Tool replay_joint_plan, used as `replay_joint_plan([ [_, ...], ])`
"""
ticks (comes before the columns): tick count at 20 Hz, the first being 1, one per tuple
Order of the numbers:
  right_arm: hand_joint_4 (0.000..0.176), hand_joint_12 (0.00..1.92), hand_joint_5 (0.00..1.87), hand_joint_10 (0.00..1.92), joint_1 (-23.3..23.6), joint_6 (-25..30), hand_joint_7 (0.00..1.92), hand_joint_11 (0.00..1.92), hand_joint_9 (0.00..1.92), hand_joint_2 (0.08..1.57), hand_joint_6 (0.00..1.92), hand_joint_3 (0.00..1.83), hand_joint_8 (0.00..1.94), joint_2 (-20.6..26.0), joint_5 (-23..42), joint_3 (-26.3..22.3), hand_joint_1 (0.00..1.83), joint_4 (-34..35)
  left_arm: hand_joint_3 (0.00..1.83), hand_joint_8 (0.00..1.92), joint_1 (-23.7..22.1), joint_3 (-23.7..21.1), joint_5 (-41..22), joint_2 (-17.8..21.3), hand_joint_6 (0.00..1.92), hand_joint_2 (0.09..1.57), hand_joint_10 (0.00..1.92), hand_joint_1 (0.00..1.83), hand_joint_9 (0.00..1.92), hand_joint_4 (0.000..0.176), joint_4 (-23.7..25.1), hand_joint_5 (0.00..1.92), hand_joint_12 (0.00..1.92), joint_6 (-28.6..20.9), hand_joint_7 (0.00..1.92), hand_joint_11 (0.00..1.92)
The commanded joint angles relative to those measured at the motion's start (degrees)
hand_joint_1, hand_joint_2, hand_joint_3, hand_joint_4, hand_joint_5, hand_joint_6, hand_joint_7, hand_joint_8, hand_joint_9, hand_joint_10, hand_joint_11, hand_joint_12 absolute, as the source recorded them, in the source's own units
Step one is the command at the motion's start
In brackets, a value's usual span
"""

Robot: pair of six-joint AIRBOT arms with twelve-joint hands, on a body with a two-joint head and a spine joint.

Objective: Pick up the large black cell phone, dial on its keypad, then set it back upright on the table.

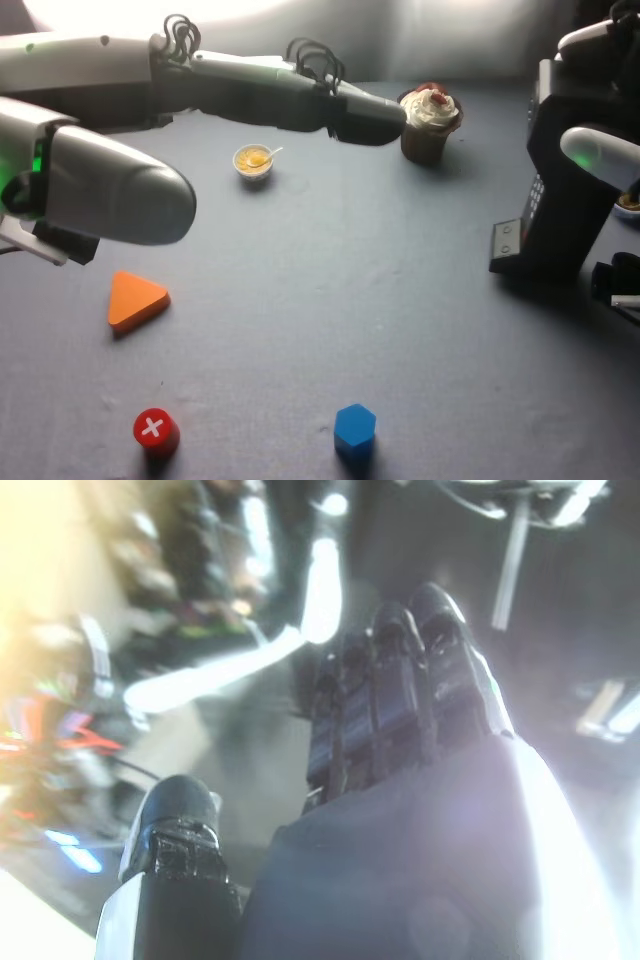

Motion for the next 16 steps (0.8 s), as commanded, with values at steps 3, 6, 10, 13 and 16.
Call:
replay_joint_plan([
  [3, 0.000, 1.31, 0.91, 1.32, -0.45, 0.71, 0.93, 0.84, 0.91, 1.13, 0.93, 0.00, 1.07, 0.58, 7.77, 0.39, 1.37, 1.54, 0.00, 0.00, -0.57, -0.44, -1.99, 0.03, 0.00, 1.20, 0.01, 0.00, 0.20, 0.000, -6.81, 0.18, 0.37, -0.91, 0.24, 0.00],
  [6, 0.000, 1.32, 0.91, 1.32, -0.79, 0.71, 0.93, 0.84, 0.91, 1.13, 0.93, 0.00, 1.07, 0.52, 7.79, 0.46, 1.37, 2.67, 0.00, 0.00, -0.01, -0.99, 2.25, 0.14, 0.00, 1.20, 0.01, 0.00, 0.20, 0.000, -8.65, 0.18, 0.37, -1.82, 0.24, 0.00],
  [10, 0.000, 1.64, 0.91, 1.16, -1.01, 0.71, 0.87, 0.79, 0.92, 1.13, 0.86, 0.00, 1.12, 0.15, 7.80, 1.02, 1.49, 3.10, 0.00, 0.00, 0.27, -1.08, 6.50, 0.18, 0.00, 1.20, 0.00, 0.00, 0.20, 0.000, -9.13, 0.17, 0.38, -3.18, 0.23, 0.00],
  [13, 0.000, 1.62, 0.92, 1.14, -1.27, 0.71, 0.87, 0.81, 0.93, 1.12, 0.84, 0.00, 1.10, -0.03, 7.81, 1.16, 1.49, 3.10, 0.00, 0.00, 0.25, -1.75, 12.03, 0.67, 0.00, 1.20, 0.00, 0.00, 0.20, 0.000, -9.11, 0.16, 0.38, -6.98, 0.23, 0.00],
  [16, 0.000, 1.28, 0.89, 1.32, -1.59, 0.70, 0.88, 0.85, 0.90, 1.14, 0.92, 0.00, 1.17, -0.12, 7.82, 1.16, 1.38, 3.10, 0.00, 0.00, 0.18, -2.33, 15.44, 0.95, 0.00, 1.20, 0.00, 0.00, 0.21, 0.000, -9.08, 0.16, 0.43, -11.29, 0.25, 0.00],
])
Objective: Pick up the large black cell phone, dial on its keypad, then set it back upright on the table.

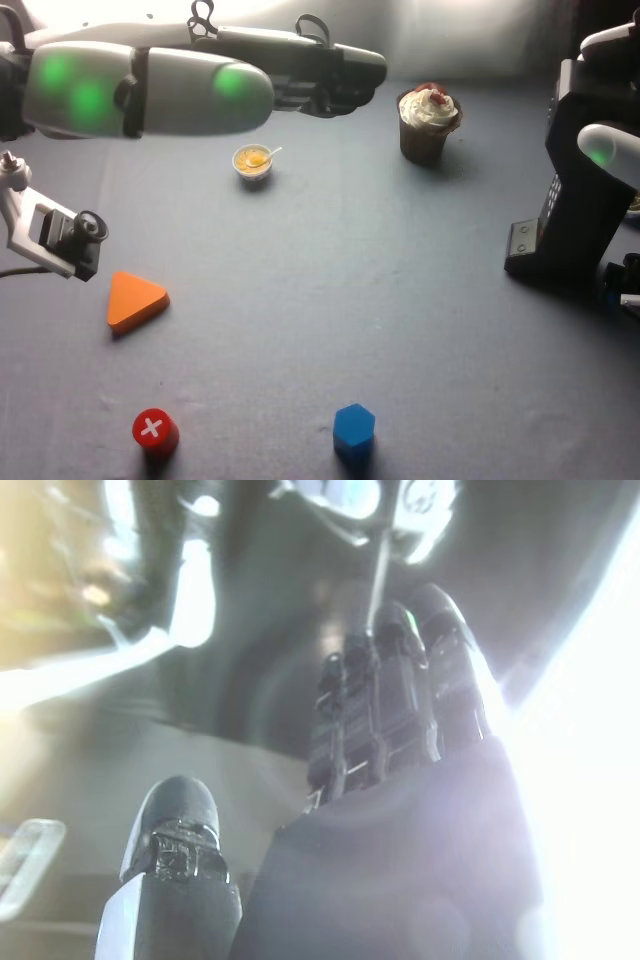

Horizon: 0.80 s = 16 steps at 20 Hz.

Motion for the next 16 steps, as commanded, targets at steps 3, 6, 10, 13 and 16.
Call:
replay_joint_plan([
  [3, 0.000, 1.26, 0.88, 1.30, -0.33, 0.47, 0.89, 0.86, 0.91, 1.14, 0.98, 0.00, 1.13, 0.48, 7.07, 0.24, 1.37, 0.01, 0.00, 0.00, -1.10, -1.13, -0.04, 1.21, 0.00, 1.20, 0.00, 0.00, 0.21, 0.000, -4.14, 0.17, 0.41, -6.92, 0.26, 0.00],
  [6, 0.000, 1.64, 0.88, 1.16, -0.55, 0.15, 0.83, 0.78, 0.89, 1.14, 0.94, 0.00, 1.16, 0.48, 7.07, 0.05, 1.48, 0.00, 0.00, 0.00, -1.08, -1.70, 2.65, 1.75, 0.00, 1.20, 0.00, 0.00, 0.22, 0.000, -1.72, 0.18, 0.44, -12.53, 0.26, 0.00],
  [10, 0.000, 1.36, 0.76, 1.44, -0.67, -0.22, 0.75, 0.66, 0.80, 1.21, 1.19, 0.00, 1.31, 0.53, 7.07, 0.00, 1.33, -0.04, 0.00, 0.00, -1.03, -2.49, 2.67, 2.02, 0.00, 1.21, 0.01, 0.00, 0.20, 0.000, -1.00, 0.16, 0.39, -12.81, 0.25, 0.00],
  [13, 0.000, 1.28, 0.69, 0.63, -0.67, -0.24, 0.73, 0.45, 0.66, 1.15, 0.33, 0.00, 0.33, 0.56, 7.07, 0.28, 1.09, -0.59, 0.00, 0.00, -1.20, -3.23, 2.64, 1.95, 0.00, 1.21, 0.00, 0.00, 0.20, 0.000, -1.04, 0.17, 0.41, -12.81, 0.24, 0.00],
  [16, 0.000, 1.11, 0.71, 0.25, -0.67, -0.33, 0.67, 0.36, 0.65, 1.07, 0.02, 0.00, 0.01, 0.64, 7.07, 0.56, 1.03, -0.96, 0.00, 0.00, -1.30, -3.44, 2.64, 1.91, 0.00, 1.21, 0.00, 0.00, 0.20, 0.000, -1.05, 0.17, 0.43, -12.78, 0.23, 0.00],
])
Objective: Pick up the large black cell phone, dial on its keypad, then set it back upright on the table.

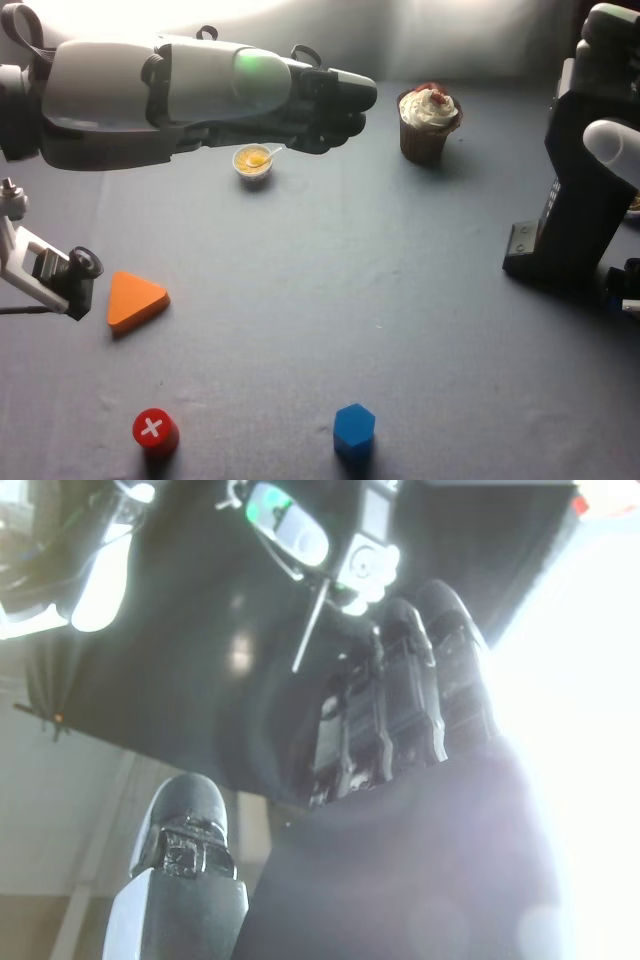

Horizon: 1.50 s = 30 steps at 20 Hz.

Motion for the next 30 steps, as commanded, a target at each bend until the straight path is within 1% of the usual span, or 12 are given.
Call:
replay_joint_plan([
  [1, 0.000, 1.10, 0.67, 0.14, -0.08, 0.33, 0.62, 0.26, 0.60, 1.06, 0.00, 0.00, 0.00, 0.73, 6.68, 0.51, 1.00, -0.09, 0.00, 0.01, -1.51, -0.08, -4.02, 0.33, 0.00, 1.21, 0.00, 0.00, 0.21, 0.000, -4.33, 0.18, 0.43, -0.61, 0.24, 0.00],
  [6, 0.002, 0.92, 0.41, 0.00, -0.12, 0.33, 0.41, 0.00, 0.34, 0.99, 0.00, 0.00, 0.00, 1.00, 6.68, 0.87, 0.84, -0.28, 0.00, 0.00, -1.50, -0.09, -4.12, 0.52, 0.00, 1.21, 0.00, 0.00, 0.19, 0.000, -4.33, 0.17, 0.40, -0.61, 0.22, 0.00],
  [9, 0.006, 0.40, 0.13, 0.00, -0.15, 0.33, 0.15, 0.00, 0.11, 1.00, 0.00, 0.00, 0.00, 1.13, 6.68, 0.86, 0.59, -1.18, 0.00, 0.00, -1.50, -0.29, -4.14, 1.10, 0.00, 1.22, 0.00, 0.00, 0.20, 0.000, -4.56, 0.18, 0.42, -0.60, 0.24, 0.00],
  [10, 0.015, 0.15, 0.04, 0.00, -0.23, 0.33, 0.04, 0.00, 0.02, 1.00, 0.00, 0.00, 0.01, 1.16, 6.68, 0.82, 0.50, -1.34, 0.00, 0.00, -1.50, -0.45, -4.15, 1.18, 0.00, 1.21, 0.01, 0.00, 0.21, 0.000, -4.56, 0.19, 0.45, -0.60, 0.24, 0.00],
  [11, 0.040, 0.07, 0.03, 0.00, -0.42, 0.33, 0.01, 0.00, 0.00, 0.96, 0.00, 0.00, 0.00, 1.24, 6.68, 0.73, 0.46, -1.64, 0.00, 0.00, -1.50, -0.71, -4.15, 1.19, 0.00, 1.21, 0.00, 0.00, 0.21, 0.000, -4.58, 0.18, 0.44, -0.59, 0.23, 0.00],
  [12, 0.043, 0.01, 0.01, 0.00, -0.63, 0.33, 0.00, 0.00, 0.00, 0.95, 0.00, 0.00, 0.00, 1.32, 6.68, 0.62, 0.41, -1.77, 0.00, 0.00, -1.50, -0.88, -4.15, 1.20, 0.00, 1.21, 0.00, 0.00, 0.20, 0.000, -4.60, 0.18, 0.43, -0.59, 0.22, 0.00],
  [13, 0.041, 0.00, 0.00, 0.00, -1.13, 0.33, 0.00, 0.00, 0.00, 0.93, 0.00, 0.00, 0.00, 1.52, 6.68, 0.39, 0.32, -1.78, 0.00, 0.01, -1.50, -1.05, -4.15, 1.23, 0.00, 1.21, 0.00, 0.00, 0.20, 0.000, -4.60, 0.19, 0.45, -0.56, 0.24, 0.00],
  [16, 0.057, 0.00, 0.00, 0.00, -3.77, 0.33, 0.00, 0.00, 0.00, 0.86, 0.00, 0.00, 0.00, 2.36, 6.68, -0.52, 0.12, -0.91, 0.00, 0.01, -1.49, -1.11, -4.15, 1.29, 0.00, 1.21, 0.00, 0.00, 0.21, 0.000, -4.60, 0.19, 0.43, -0.53, 0.27, 0.00],
  [18, 0.067, 0.00, 0.00, 0.00, -6.56, 0.33, 0.00, 0.00, 0.00, 0.86, 0.00, 0.00, 0.00, 3.38, 6.68, -1.89, 0.03, 1.02, 0.00, 0.00, -1.50, -1.13, -4.16, 1.29, 0.00, 1.21, 0.00, 0.00, 0.21, 0.000, -4.60, 0.20, 0.44, -0.53, 0.26, 0.00],
  [21, 0.065, 0.00, 0.00, 0.00, -11.43, 0.33, 0.00, 0.00, 0.00, 0.87, 0.00, 0.00, 0.00, 5.16, 6.68, -4.20, 0.00, 3.85, 0.00, 0.00, -1.50, -1.17, -4.16, 1.29, 0.00, 1.22, 0.00, 0.00, 0.20, 0.000, -4.61, 0.17, 0.39, -0.55, 0.25, 0.00],
  [28, 0.056, 0.00, 0.00, 0.00, -28.72, 0.51, 0.00, 0.00, 0.00, 0.87, 0.00, 0.00, 0.00, 13.06, 6.68, -19.01, 0.00, 5.91, 0.00, 0.00, -1.46, -1.15, -4.16, 1.29, 0.00, 1.22, 0.00, 0.00, 0.20, 0.000, -4.64, 0.16, 0.43, -0.53, 0.23, 0.00],
  [30, 0.050, 0.00, 0.00, 0.00, -31.69, 0.51, 0.00, 0.00, 0.00, 0.88, 0.00, 0.00, 0.00, 15.08, 6.68, -23.18, 0.01, 5.92, 0.00, 0.01, -1.43, -1.16, -4.16, 1.31, 0.01, 1.22, 0.01, 0.00, 0.22, 0.001, -4.64, 0.19, 0.48, -0.53, 0.25, 0.00],
])
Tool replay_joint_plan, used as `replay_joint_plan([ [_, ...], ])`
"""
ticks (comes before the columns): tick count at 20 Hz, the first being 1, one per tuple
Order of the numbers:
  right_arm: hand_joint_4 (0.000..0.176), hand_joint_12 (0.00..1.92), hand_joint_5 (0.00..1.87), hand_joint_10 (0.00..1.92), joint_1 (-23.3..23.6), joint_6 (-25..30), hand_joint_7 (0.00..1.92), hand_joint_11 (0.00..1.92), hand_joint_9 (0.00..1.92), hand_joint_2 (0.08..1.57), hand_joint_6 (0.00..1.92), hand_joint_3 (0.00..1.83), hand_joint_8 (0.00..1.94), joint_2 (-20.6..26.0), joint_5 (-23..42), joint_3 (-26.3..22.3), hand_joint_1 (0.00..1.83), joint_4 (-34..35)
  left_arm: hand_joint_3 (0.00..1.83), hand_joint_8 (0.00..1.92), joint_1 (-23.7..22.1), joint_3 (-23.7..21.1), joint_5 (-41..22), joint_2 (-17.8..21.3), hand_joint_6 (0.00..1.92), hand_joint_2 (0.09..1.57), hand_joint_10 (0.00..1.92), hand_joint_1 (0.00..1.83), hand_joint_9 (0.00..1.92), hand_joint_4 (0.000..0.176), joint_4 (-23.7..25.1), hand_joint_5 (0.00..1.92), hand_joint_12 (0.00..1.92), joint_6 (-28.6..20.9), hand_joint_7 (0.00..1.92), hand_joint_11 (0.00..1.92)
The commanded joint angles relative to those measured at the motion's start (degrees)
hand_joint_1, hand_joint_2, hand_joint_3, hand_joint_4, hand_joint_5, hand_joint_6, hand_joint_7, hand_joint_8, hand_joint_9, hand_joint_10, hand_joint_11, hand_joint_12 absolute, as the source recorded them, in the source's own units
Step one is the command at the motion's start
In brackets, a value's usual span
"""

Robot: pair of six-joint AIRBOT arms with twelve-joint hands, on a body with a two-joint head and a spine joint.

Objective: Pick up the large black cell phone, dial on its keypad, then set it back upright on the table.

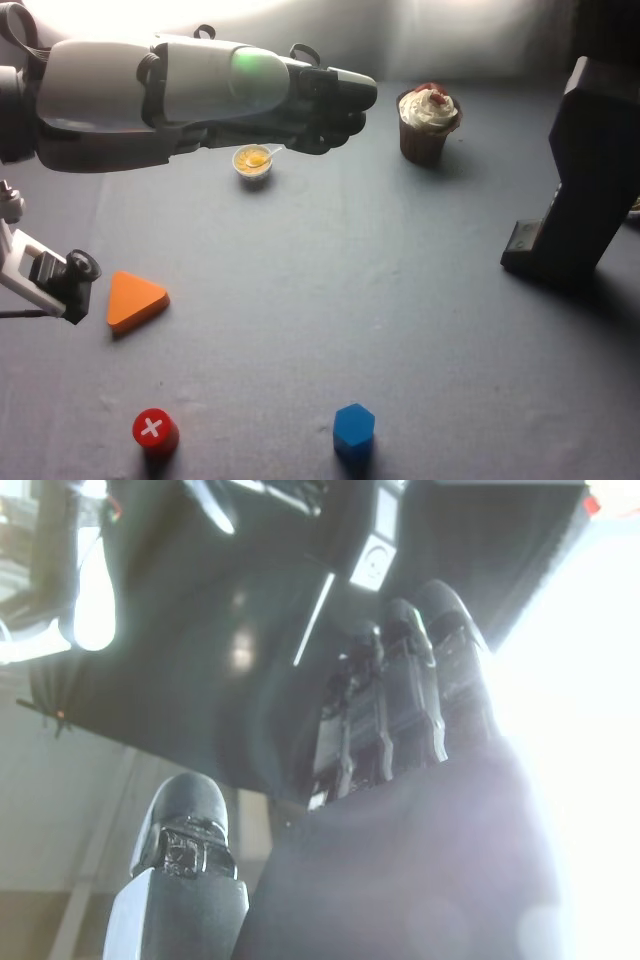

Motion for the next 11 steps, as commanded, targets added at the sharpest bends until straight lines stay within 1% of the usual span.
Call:
replay_joint_plan([
  [1, 0.044, 0.00, 0.00, 0.00, -0.60, 0.51, 0.00, 0.00, 0.00, 0.89, 0.00, 0.00, 0.00, 1.35, 7.58, -1.25, 0.01, 0.40, 0.00, 0.01, -1.44, -0.16, -4.13, 0.53, 0.01, 1.22, 0.01, 0.00, 0.22, 0.001, -4.24, 0.20, 0.47, -0.58, 0.26, 0.00],
  [2, 0.046, 0.00, 0.00, 0.00, -1.32, 0.55, 0.00, 0.00, 0.00, 0.89, 0.00, 0.00, 0.00, 2.26, 7.58, -2.83, 0.00, 0.29, 0.00, 0.00, -1.45, -0.17, -4.13, 0.53, 0.01, 1.22, 0.01, 0.00, 0.23, 0.002, -4.28, 0.20, 0.46, -0.59, 0.26, 0.00],
  [3, 0.046, 0.00, 0.00, 0.00, -2.03, 0.54, 0.00, 0.00, 0.00, 0.88, 0.00, 0.00, 0.00, 3.35, 7.58, -4.27, 0.01, -1.40, 0.00, 0.00, -1.45, -0.18, -4.12, 0.53, 0.00, 1.22, 0.00, 0.00, 0.22, 0.002, -4.31, 0.19, 0.44, -0.60, 0.26, 0.00],
  [4, 0.045, 0.00, 0.00, 0.00, -2.77, 0.46, 0.00, 0.00, 0.00, 0.88, 0.00, 0.00, 0.00, 4.61, 7.58, -5.57, 0.03, -3.82, 0.00, 0.00, -1.44, -0.16, -4.11, 0.53, 0.00, 1.22, 0.00, 0.01, 0.23, 0.001, -4.39, 0.21, 0.48, -0.61, 0.26, 0.00],
  [5, 0.043, 0.00, 0.00, 0.00, -3.28, 0.34, 0.00, 0.00, 0.00, 0.88, 0.00, 0.00, 0.00, 5.66, 7.58, -6.89, 0.04, -4.97, 0.00, 0.00, -1.44, -0.15, -4.09, 0.53, 0.00, 1.21, 0.00, 0.00, 0.23, 0.007, -4.48, 0.21, 0.49, -0.60, 0.27, 0.00],
  [6, 0.043, 0.00, 0.00, 0.00, -3.47, 0.33, 0.00, 0.00, 0.00, 0.90, 0.00, 0.00, 0.00, 6.54, 7.58, -8.17, 0.03, -5.43, 0.00, 0.01, -1.44, -0.16, -4.09, 0.52, 0.01, 1.21, 0.01, 0.00, 0.24, 0.008, -4.49, 0.22, 0.49, -0.60, 0.29, 0.00],
  [7, 0.050, 0.00, 0.00, 0.00, -3.64, 0.33, 0.00, 0.00, 0.00, 0.90, 0.00, 0.00, 0.00, 7.71, 7.58, -9.71, 0.03, -5.79, 0.00, 0.00, -1.44, -0.17, -4.09, 0.52, 0.00, 1.21, 0.00, 0.00, 0.23, 0.006, -4.49, 0.22, 0.47, -0.58, 0.27, 0.00],
  [9, 0.050, 0.00, 0.00, 0.00, -3.82, 0.33, 0.00, 0.00, 0.00, 0.90, 0.00, 0.00, 0.00, 10.27, 7.58, -11.96, 0.03, -7.60, 0.00, 0.00, -1.43, -0.17, -4.09, 0.52, 0.00, 1.21, 0.00, 0.00, 0.20, 0.014, -4.49, 0.19, 0.48, -0.58, 0.24, 0.00],
  [10, 0.049, 0.00, 0.00, 0.00, -3.80, 0.33, 0.00, 0.00, 0.00, 0.91, 0.00, 0.01, 0.00, 11.35, 7.58, -12.84, 0.04, -8.57, 0.00, 0.00, -1.43, -0.17, -4.09, 0.52, 0.00, 1.21, 0.00, 0.00, 0.21, 0.010, -4.49, 0.19, 0.50, -0.58, 0.24, 0.00],
  [11, 0.044, 0.00, 0.00, 0.00, -3.80, 0.33, 0.00, 0.00, 0.00, 0.92, 0.00, 0.01, 0.00, 12.26, 7.58, -13.77, 0.06, -9.33, 0.00, 0.00, -1.43, -0.17, -4.09, 0.52, 0.00, 1.21, 0.00, 0.00, 0.21, 0.010, -4.49, 0.19, 0.49, -0.58, 0.23, 0.00],
])
